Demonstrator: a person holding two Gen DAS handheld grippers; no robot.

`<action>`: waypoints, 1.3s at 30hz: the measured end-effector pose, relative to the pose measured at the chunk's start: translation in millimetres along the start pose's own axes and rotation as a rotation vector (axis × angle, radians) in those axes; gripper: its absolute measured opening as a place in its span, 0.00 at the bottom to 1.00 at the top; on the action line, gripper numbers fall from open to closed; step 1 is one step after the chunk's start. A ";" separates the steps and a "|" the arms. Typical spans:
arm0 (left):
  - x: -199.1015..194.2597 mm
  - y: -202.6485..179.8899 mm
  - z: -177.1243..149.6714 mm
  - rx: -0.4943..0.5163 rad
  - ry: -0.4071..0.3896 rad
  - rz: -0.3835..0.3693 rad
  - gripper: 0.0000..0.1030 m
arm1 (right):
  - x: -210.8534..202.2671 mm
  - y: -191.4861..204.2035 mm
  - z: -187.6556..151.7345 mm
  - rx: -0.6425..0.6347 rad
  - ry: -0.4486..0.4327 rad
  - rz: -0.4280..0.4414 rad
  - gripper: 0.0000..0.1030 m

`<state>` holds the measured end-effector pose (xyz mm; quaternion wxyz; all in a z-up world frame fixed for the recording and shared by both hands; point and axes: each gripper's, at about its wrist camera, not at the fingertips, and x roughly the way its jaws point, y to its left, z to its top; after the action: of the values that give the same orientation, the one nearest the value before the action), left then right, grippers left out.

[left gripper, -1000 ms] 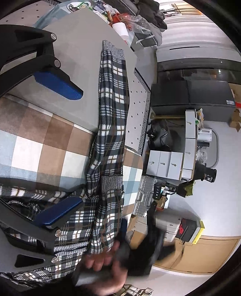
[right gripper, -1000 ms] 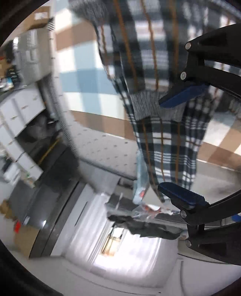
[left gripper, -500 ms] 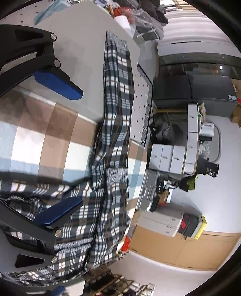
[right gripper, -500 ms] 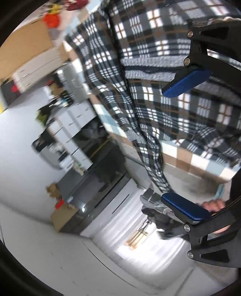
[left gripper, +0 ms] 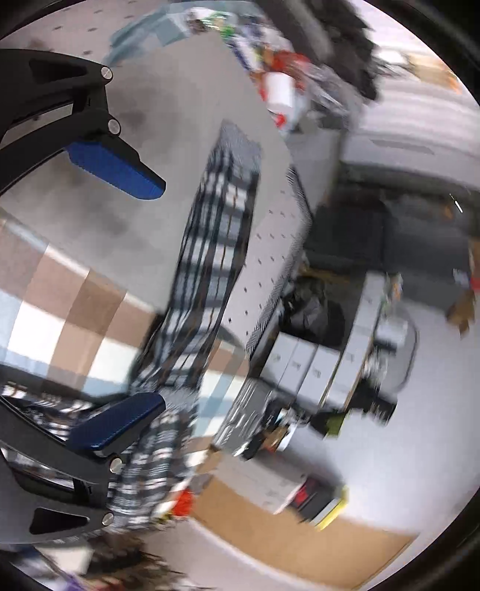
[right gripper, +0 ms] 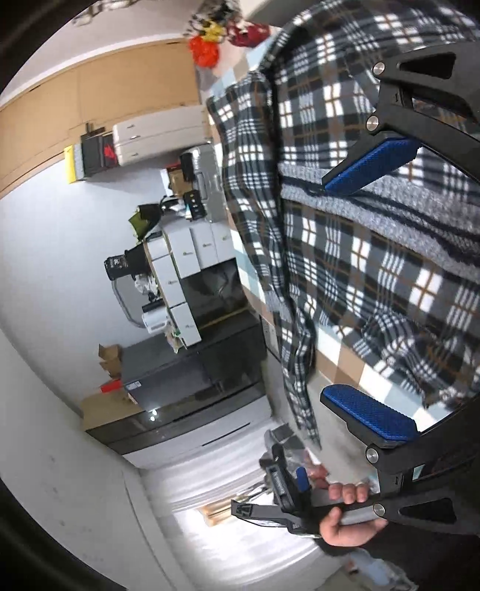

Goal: Fold large clothes
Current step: 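Grasp the other sleeve's grey cuff with the left gripper and lift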

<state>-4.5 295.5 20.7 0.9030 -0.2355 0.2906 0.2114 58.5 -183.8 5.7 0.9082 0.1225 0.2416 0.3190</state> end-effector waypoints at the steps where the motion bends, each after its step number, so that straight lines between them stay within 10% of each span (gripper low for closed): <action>1: 2.9 10.8 6.1 -0.041 0.011 0.005 0.99 | -0.7 -1.7 0.5 0.007 0.003 0.005 1.00; 12: 93.0 160.6 48.9 -0.407 0.265 0.051 0.99 | 3.6 -3.6 -2.7 0.035 0.051 0.047 1.00; 23: 128.6 194.8 53.1 -0.528 0.299 0.019 0.98 | 20.9 5.8 -11.4 -0.037 0.105 0.033 1.00; 31: 143.7 198.5 55.5 -0.490 0.371 0.030 0.23 | 28.9 14.9 -16.4 -0.070 0.142 0.057 1.00; 39: 144.2 211.2 51.8 -0.590 0.370 0.012 0.07 | 30.3 19.5 -20.1 -0.099 0.155 0.062 1.00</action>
<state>15.0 528.0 -96.0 0.7268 -0.5190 0.3773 0.2450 58.6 -148.1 -15.1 0.8814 0.0596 0.2912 0.3671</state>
